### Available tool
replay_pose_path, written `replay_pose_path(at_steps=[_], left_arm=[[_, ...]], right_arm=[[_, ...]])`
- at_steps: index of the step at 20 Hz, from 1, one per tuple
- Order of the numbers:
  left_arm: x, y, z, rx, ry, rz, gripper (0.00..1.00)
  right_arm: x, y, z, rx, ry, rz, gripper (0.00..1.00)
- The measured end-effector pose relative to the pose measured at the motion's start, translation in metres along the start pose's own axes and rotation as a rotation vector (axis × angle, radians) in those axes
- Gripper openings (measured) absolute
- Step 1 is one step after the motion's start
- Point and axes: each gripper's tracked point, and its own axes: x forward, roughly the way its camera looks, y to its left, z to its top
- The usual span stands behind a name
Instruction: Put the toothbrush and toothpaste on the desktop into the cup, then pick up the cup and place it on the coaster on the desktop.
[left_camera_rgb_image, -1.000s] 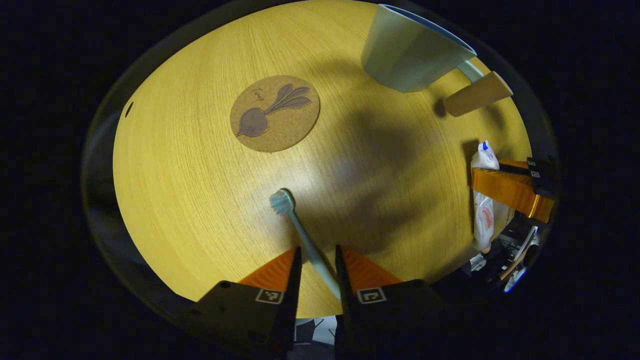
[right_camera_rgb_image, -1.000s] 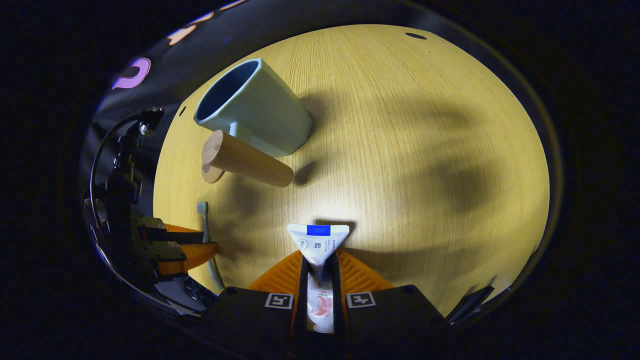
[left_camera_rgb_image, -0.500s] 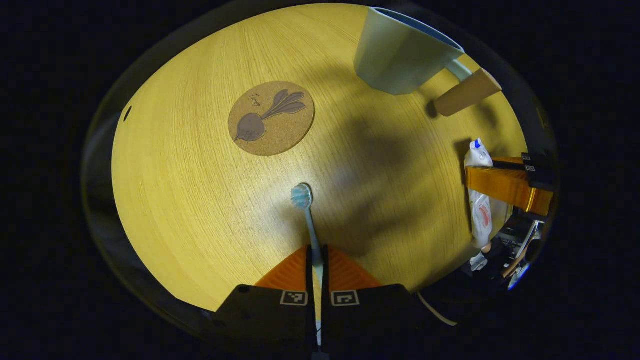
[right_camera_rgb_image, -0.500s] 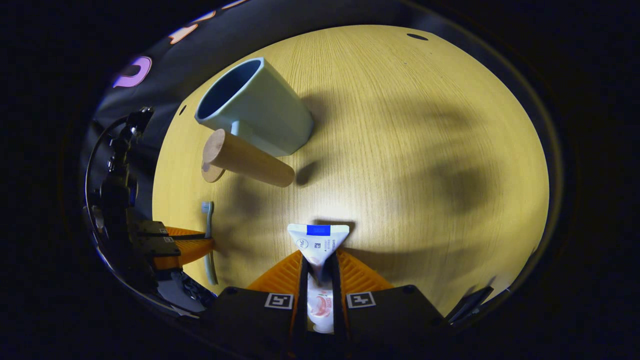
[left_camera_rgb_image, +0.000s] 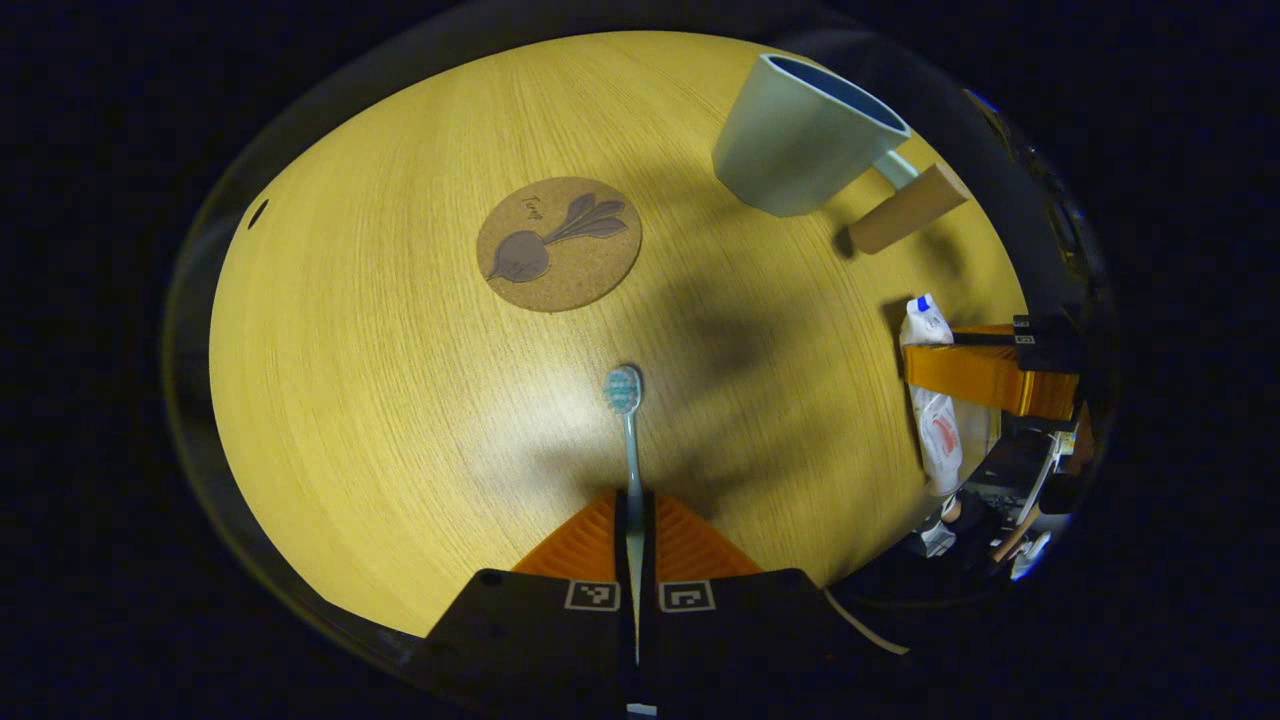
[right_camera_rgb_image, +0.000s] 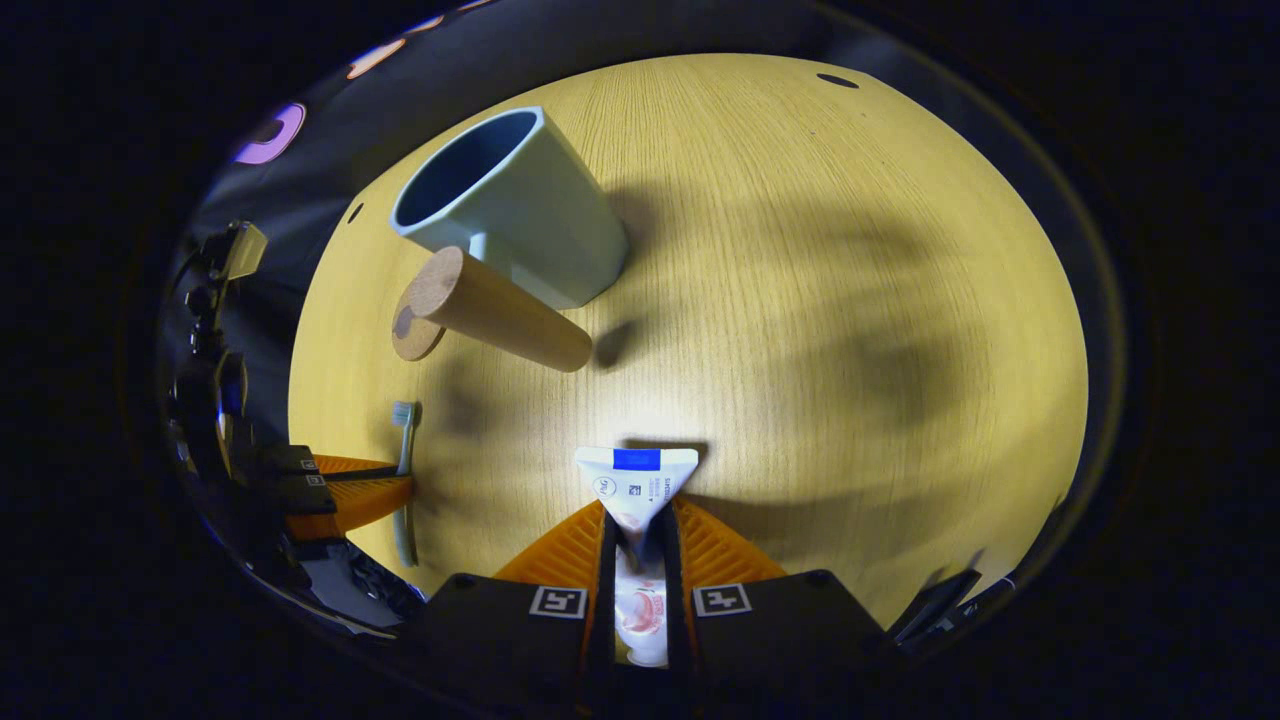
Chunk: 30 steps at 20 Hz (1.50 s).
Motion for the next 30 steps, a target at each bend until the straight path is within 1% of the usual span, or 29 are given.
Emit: replay_pose_path(at_steps=[4,9,11,14,15,16,20,24,26,28,30], left_arm=[[-0.004,0.001,0.001,-0.036,-0.086,-0.039,0.0],[-0.009,0.01,0.003,-0.124,-0.196,-0.092,0.0],[-0.016,0.011,0.005,-0.174,-0.247,-0.121,0.0],[-0.029,0.004,0.015,-0.259,-0.325,-0.196,0.0],[-0.034,0.003,0.019,-0.278,-0.352,-0.211,0.0],[-0.038,0.004,0.023,-0.288,-0.377,-0.218,0.0],[-0.053,0.006,0.041,-0.294,-0.451,-0.237,0.0],[-0.065,0.005,0.055,-0.287,-0.496,-0.248,0.0],[-0.07,0.006,0.058,-0.285,-0.51,-0.242,0.0],[-0.077,0.01,0.063,-0.286,-0.535,-0.222,0.0],[-0.087,0.008,0.07,-0.289,-0.563,-0.227,0.0]], right_arm=[[0.0,-0.002,-0.001,-0.032,0.012,-0.051,0.24],[-0.001,-0.006,0.0,-0.11,0.011,-0.13,0.25],[-0.001,-0.007,-0.001,-0.112,0.005,-0.143,0.24],[-0.001,-0.005,-0.001,-0.082,0.003,-0.157,0.24],[0.0,-0.007,-0.002,-0.071,-0.002,-0.16,0.24],[-0.002,-0.005,-0.001,-0.063,-0.007,-0.158,0.21],[-0.003,-0.004,0.0,-0.031,-0.058,-0.129,0.19],[-0.004,0.001,0.001,0.074,-0.098,-0.126,0.14],[-0.008,0.001,0.006,0.112,-0.156,-0.113,0.14],[-0.017,0.006,0.015,0.168,-0.218,-0.073,0.15],[-0.029,0.009,0.027,0.219,-0.289,-0.039,0.14]])
